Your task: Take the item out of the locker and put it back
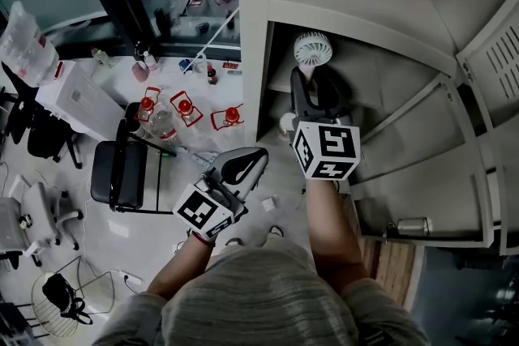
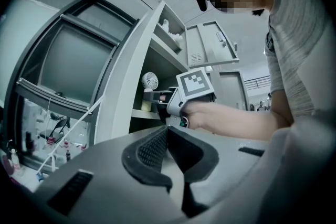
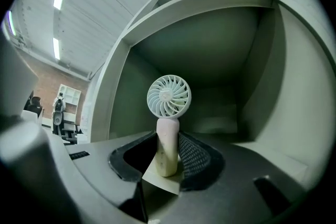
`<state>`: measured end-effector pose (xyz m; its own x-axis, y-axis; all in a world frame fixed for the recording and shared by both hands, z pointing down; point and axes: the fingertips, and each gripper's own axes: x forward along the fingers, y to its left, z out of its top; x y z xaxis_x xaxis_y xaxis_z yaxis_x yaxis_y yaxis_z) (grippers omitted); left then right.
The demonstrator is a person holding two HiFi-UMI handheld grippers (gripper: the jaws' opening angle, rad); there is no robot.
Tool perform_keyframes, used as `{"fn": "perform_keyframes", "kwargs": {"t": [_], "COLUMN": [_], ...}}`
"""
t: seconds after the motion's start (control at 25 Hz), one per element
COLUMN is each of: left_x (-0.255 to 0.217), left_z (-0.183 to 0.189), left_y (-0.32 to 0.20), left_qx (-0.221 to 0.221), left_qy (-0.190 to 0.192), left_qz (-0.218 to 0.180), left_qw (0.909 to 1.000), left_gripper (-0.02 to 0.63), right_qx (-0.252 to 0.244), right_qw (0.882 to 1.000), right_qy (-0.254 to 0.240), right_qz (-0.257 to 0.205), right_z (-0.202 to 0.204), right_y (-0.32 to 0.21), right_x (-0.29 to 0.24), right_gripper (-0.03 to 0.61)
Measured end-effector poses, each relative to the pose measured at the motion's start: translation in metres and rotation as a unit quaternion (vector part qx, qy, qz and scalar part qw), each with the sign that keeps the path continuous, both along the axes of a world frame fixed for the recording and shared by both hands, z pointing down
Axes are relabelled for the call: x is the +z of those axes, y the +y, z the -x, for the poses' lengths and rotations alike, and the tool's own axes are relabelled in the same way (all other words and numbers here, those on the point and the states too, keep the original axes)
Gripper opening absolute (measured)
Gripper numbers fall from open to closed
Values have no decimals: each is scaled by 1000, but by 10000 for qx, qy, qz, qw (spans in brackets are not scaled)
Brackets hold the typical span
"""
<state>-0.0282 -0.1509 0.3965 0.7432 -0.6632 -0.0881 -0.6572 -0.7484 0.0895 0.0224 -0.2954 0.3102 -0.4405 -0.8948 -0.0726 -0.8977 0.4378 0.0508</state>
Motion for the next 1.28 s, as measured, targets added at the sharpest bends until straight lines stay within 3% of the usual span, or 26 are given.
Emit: {"fn": "perform_keyframes", "kwargs": {"t": [0.68,1.28], "left_x": [-1,-6], "left_z": [0,-9], "left_y": [-2,9], "left_qx": [52,223], "left_qy": [62,118], "left_qz": [-19,-109], "left_qw": [10000,9996], "left_gripper": [8,8], "right_qx": [-99,-479], "right_qw": [9998,9985], "right_qy": [-115,-91], "right_qz": [-108,-243], "right_z": [1,-8], "right_y": [6,73], "right_x": [-7,-28], "right_gripper": [140,140]}}
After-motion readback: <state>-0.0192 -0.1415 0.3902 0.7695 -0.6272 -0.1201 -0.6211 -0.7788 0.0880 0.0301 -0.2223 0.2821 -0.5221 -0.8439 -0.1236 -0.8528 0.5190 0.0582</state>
